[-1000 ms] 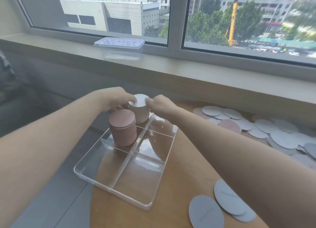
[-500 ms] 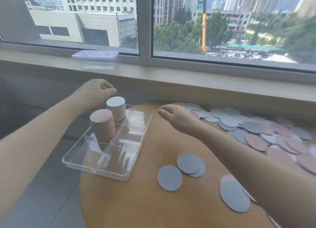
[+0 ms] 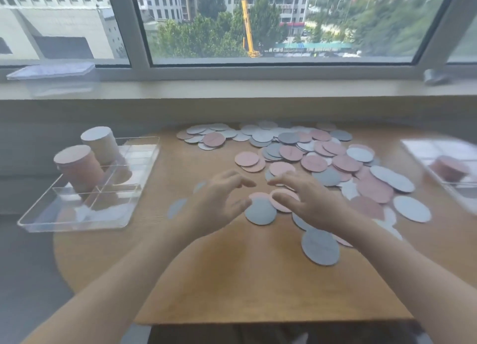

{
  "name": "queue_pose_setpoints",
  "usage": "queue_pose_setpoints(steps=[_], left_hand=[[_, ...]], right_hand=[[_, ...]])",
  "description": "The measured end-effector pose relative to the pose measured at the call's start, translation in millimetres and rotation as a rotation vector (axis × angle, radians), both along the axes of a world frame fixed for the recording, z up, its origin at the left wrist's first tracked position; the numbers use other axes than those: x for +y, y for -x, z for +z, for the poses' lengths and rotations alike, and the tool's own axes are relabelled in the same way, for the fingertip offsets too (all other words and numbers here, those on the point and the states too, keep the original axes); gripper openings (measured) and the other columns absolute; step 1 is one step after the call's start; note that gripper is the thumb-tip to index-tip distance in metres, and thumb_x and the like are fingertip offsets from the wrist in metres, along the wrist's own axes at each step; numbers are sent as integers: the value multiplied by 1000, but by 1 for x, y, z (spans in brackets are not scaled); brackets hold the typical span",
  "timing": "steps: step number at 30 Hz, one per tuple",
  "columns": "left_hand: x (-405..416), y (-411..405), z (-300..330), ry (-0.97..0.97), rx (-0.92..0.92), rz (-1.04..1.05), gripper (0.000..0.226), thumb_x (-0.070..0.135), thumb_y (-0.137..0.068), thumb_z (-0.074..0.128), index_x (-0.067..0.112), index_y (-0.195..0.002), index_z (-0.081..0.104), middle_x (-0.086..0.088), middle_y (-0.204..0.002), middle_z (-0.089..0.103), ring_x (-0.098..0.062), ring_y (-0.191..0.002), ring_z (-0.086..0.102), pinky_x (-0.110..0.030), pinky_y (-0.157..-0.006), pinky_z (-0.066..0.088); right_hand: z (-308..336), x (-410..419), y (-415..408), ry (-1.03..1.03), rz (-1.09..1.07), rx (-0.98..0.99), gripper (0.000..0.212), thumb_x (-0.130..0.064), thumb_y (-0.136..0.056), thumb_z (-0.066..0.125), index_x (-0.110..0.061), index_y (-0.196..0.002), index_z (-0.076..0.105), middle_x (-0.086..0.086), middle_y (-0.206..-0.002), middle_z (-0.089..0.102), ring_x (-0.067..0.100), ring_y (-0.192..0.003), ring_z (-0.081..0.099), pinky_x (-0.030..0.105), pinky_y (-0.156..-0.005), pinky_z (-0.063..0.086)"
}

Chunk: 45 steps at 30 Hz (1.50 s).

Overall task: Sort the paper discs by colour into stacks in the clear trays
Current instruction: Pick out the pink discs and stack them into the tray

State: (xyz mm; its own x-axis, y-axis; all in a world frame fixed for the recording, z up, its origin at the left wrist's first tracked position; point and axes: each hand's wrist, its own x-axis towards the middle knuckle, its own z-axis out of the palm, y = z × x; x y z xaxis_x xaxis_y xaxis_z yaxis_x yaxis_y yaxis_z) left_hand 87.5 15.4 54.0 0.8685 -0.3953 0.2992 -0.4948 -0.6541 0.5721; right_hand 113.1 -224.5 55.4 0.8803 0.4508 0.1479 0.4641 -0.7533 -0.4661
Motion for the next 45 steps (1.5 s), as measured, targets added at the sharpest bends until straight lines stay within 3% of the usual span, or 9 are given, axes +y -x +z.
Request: queue_pose_setpoints(steps=[4,9,14,17,25,31,35,38,45], left_hand=[[-40,-8,-22,-51,16,101,34,32,-94,63,26,-127,60,15,-123,55,-3,-115,52,-28,-93,46],[-62,-36,-33,-330,178,276,57,50,-96,55,21,-143,47,-1,-135,45,-21,-132,39,-36,-110,35],[-63,-60,-28,-515,294,284,57,60,-83,67,21,-123,55,-3,-121,47,-23,-119,42,-38,-101,40],[-60,-68,-21,-495,350,250,50,53,-79,74,23,-114,55,1,-115,47,-19,-113,44,-33,-93,41],[-45,-77,-23,-130,515,202,41,34,-74,84,18,-98,55,7,-94,56,-11,-81,51,-26,-64,38],[-26,-76,-22,316,635,124,30,25,-76,76,16,-89,50,6,-80,55,-6,-71,51,-21,-60,36],[-26,-73,-20,493,663,110,25,16,-71,68,16,-91,53,2,-85,61,-13,-76,58,-27,-64,39],[-27,-71,-21,560,656,103,22,17,-72,66,17,-90,55,1,-85,61,-17,-79,56,-31,-68,37],[-32,-68,-23,736,561,14,18,11,-81,69,7,-95,58,-11,-92,67,-25,-86,65,-31,-77,48]], right_hand=[[-12,-31,17,51,-62,-102,30,-37,-96,59,-26,-125,62,-12,-122,59,10,-115,49,21,-90,28],[-19,-36,0,158,-110,-70,49,-46,-92,60,-24,-135,53,-5,-133,53,18,-124,46,27,-98,32],[-22,-20,-28,350,-99,16,64,-59,-86,59,-24,-138,47,0,-133,43,21,-125,36,34,-101,33],[-28,-20,-38,300,-80,45,60,-59,-82,64,-25,-131,53,-3,-121,43,17,-115,35,35,-99,35],[-41,-30,-34,258,-29,-130,60,-68,-80,54,-30,-126,57,-8,-116,47,15,-112,39,34,-99,30],[-45,-29,-29,80,-116,-250,45,-57,-85,37,-29,-95,71,-11,-81,58,14,-81,55,34,-84,36],[-44,-27,-30,-94,-233,-276,31,-33,-91,39,-19,-83,66,-10,-61,53,16,-63,51,32,-79,36],[-42,-25,-28,-169,-324,-265,14,-17,-93,53,-13,-88,66,-11,-55,43,21,-61,44,22,-67,23],[-37,-29,-25,-570,-368,-32,13,-14,-94,60,-19,-98,72,3,-58,57,8,-49,42,15,-51,34]])
